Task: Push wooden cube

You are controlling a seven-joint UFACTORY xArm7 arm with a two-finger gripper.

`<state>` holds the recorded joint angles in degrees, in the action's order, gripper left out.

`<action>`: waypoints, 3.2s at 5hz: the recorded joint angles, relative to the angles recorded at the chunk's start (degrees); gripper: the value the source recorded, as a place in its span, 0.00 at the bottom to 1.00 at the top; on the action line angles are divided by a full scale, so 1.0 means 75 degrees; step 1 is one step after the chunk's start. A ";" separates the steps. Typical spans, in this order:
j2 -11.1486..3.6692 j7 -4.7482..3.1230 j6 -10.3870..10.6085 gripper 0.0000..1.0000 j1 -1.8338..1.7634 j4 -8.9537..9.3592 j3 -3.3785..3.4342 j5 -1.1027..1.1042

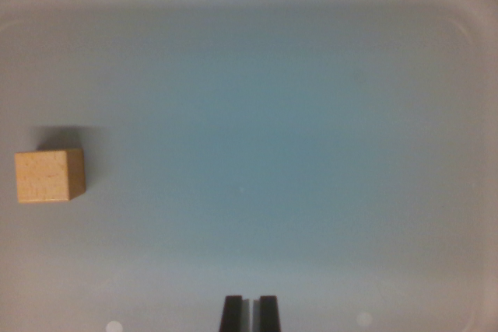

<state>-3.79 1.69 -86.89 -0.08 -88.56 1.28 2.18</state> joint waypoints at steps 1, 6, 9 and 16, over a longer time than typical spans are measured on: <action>0.0000 0.0000 0.0000 0.00 0.0000 0.0000 0.0000 0.0000; -0.0328 0.0271 0.0787 0.00 -0.0200 0.0546 0.0158 0.0008; -0.0459 0.0379 0.1103 0.00 -0.0280 0.0766 0.0221 0.0011; -0.1036 0.0856 0.2488 0.00 -0.0631 0.1728 0.0499 0.0025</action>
<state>-11.56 8.10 -68.23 -4.82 -75.60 5.03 2.36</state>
